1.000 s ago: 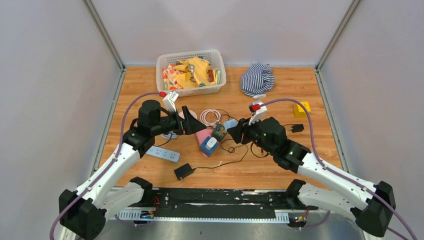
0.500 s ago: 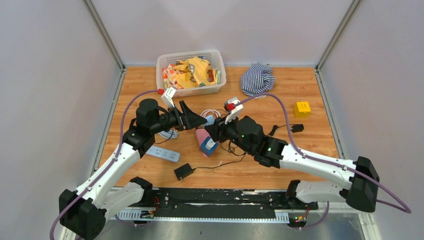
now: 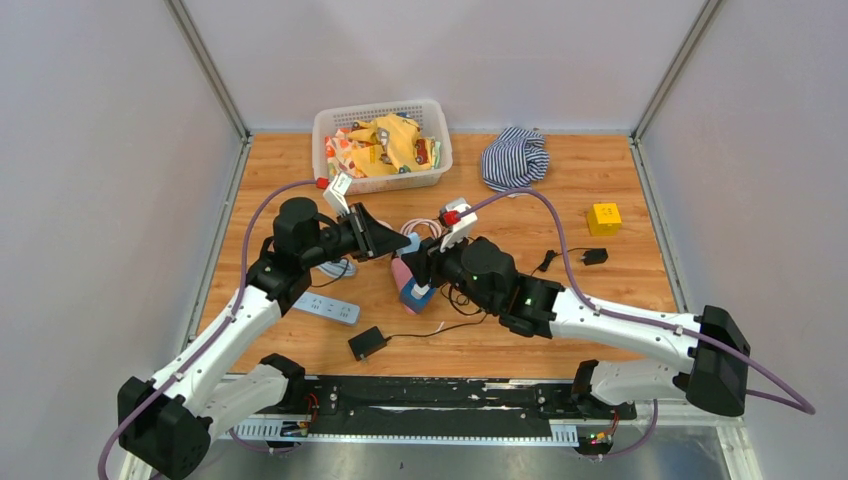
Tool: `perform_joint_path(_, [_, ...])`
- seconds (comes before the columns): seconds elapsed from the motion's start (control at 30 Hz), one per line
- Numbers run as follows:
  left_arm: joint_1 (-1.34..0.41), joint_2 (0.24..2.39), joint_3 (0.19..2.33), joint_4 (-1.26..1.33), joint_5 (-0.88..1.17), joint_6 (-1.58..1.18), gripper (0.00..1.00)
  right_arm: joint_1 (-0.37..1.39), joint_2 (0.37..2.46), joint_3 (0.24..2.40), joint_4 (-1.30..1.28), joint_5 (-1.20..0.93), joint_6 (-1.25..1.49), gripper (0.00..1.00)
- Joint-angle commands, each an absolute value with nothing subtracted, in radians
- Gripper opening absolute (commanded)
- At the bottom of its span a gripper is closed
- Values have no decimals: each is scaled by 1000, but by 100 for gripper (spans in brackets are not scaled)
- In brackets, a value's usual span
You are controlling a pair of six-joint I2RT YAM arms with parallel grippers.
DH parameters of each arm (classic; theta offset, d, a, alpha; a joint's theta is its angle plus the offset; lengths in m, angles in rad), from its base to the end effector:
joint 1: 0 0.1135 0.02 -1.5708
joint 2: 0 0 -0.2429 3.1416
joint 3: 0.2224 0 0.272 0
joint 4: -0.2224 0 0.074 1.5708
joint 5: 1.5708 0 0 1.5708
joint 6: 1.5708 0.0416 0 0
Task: Insert the plug
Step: Pick up the plug from the center of the board, then insert the plug into the socket.
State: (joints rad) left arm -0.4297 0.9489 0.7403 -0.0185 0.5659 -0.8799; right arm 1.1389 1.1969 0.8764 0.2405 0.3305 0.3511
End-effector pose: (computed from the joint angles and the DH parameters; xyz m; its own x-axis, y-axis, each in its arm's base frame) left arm 0.2241 -0.1273 0.2901 -0.7674 -0.3639 -0.5278 0.3690 0.4226 -0.8278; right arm 0.1441 0.2804 0.3039 -0.2803 0.1691 -0.9449 -0.6680 0.6726 0.3185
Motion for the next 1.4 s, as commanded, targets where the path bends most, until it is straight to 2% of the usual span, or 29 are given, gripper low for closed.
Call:
perform_joint_path(0.0, [-434, 949, 729, -11, 586, -879, 7, 1151, 1181, 878, 287, 401, 379, 30])
perform_joint_path(0.03, [-434, 943, 728, -11, 581, -879, 1, 1151, 1176, 873, 282, 406, 383, 34])
perform_joint_path(0.07, [-434, 938, 726, -11, 574, -880, 0, 1151, 1169, 868, 276, 411, 387, 39])
perform_joint_path(0.27, [-433, 919, 692, -8, 485, -920, 0, 1150, 1117, 813, 253, 447, 405, 74])
perform_joint_path(0.47, [-415, 927, 664, -29, 403, -945, 0, 1150, 1042, 758, 226, 510, 413, 93])
perform_joint_path(0.73, [-299, 991, 715, -260, 304, -986, 0, 1150, 941, 676, 186, 624, 419, 99])
perform_joint_path(0.97, [-264, 1100, 959, -803, -132, -991, 0, 1148, 863, 618, 178, 703, 418, 100])
perform_joint_path(1.13, [-179, 1122, 934, -840, -98, -1028, 0, 1146, 840, 593, 174, 736, 415, 100])
perform_joint_path(1.37, [-26, 1258, 919, -958, -56, -1039, 0, 1140, 799, 568, 160, 765, 403, 100])
